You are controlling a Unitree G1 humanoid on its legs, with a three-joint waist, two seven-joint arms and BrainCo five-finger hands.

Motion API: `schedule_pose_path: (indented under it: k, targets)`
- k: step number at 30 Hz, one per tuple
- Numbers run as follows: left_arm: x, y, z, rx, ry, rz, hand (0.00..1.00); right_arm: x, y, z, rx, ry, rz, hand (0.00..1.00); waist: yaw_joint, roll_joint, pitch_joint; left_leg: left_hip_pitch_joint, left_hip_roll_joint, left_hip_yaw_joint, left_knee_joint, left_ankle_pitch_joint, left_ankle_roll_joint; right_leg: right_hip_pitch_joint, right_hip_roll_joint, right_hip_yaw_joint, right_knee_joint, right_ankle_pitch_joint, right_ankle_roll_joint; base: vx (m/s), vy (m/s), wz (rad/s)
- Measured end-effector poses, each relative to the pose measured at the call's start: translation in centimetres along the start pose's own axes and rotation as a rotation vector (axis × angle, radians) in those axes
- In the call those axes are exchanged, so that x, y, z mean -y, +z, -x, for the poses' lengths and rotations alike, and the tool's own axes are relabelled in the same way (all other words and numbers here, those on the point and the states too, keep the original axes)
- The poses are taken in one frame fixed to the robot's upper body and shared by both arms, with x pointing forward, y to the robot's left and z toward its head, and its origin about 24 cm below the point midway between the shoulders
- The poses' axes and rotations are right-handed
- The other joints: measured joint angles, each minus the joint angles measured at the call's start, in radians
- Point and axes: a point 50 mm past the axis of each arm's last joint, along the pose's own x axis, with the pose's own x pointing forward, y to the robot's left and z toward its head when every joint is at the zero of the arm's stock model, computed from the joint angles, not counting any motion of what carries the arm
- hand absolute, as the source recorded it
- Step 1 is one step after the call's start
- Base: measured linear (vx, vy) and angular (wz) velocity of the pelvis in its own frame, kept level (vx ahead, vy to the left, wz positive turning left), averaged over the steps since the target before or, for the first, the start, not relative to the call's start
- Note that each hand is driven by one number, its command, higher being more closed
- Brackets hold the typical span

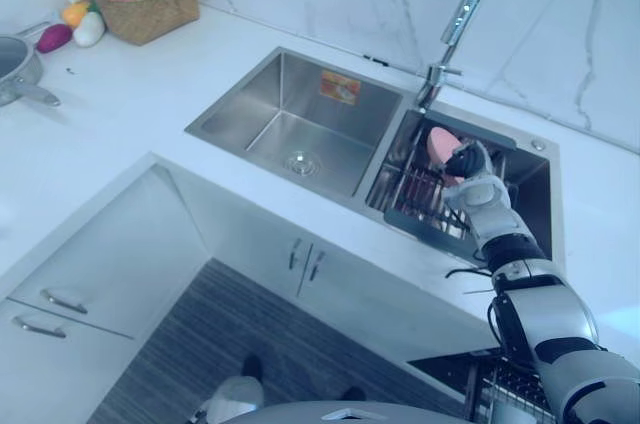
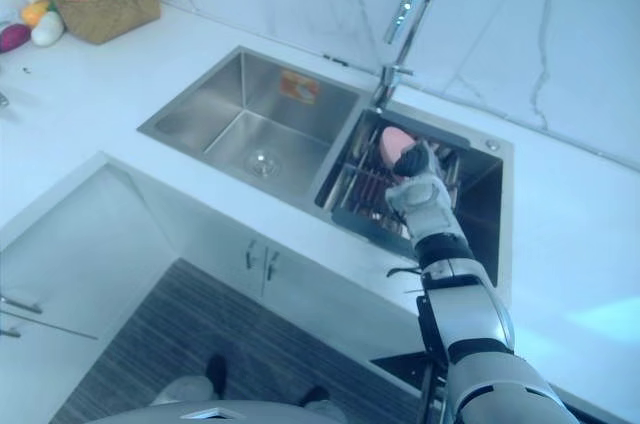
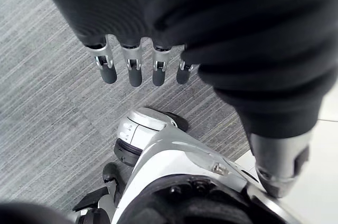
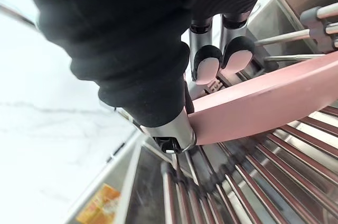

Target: Walk over to the sink, pick up the cup, carry it to the dishwasher, place the cup inside the dishwasher, then close the dishwasher door

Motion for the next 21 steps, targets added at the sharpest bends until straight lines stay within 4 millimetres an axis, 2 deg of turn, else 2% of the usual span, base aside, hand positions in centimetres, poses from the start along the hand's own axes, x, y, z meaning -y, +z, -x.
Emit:
schedule_pose_path:
  k: [6, 10, 14, 21]
  targets:
    - [0.0, -0.2, 0.0, -0.010, 0.017, 0.003, 0.00, 0.9, 1.5, 0.0, 0.080, -0.044, -0.121, 1.00, -0.021, -0.001, -0.001, 0.005, 0.005, 0.015, 0.000, -0.001, 0.001, -0.008, 0.004, 0.014, -0.004, 0.002, -0.004, 0.03, 0.015, -0.08]
    - [0.1, -0.3, 0.0, -0.022, 0.018, 0.010, 0.00, 1.7, 1.6, -0.1, 0.085, -0.073, -0.205, 1.00, -0.023, -0.001, -0.001, 0.013, 0.005, 0.023, 0.000, -0.001, 0.001, -0.010, 0.004, 0.027, -0.004, 0.003, -0.005, 0.05, 0.016, -0.06]
    - [0.0, -0.5, -0.1, -0.036, 0.048, 0.023, 0.00, 2.2, 2.6, 0.1, 0.130, -0.095, -0.292, 1.00, -0.031, -0.001, -0.002, 0.015, 0.006, 0.033, 0.000, -0.001, 0.003, -0.014, 0.005, 0.035, -0.004, 0.004, -0.005, 0.05, 0.022, -0.08]
    - [0.1, -0.5, -0.1, -0.037, 0.055, 0.030, 0.00, 3.5, 2.3, 0.0, 0.113, -0.148, -0.491, 1.00, -0.036, -0.005, -0.007, 0.019, 0.006, 0.039, 0.000, 0.000, 0.005, -0.015, 0.005, 0.044, -0.005, 0.006, -0.005, 0.03, 0.019, -0.03]
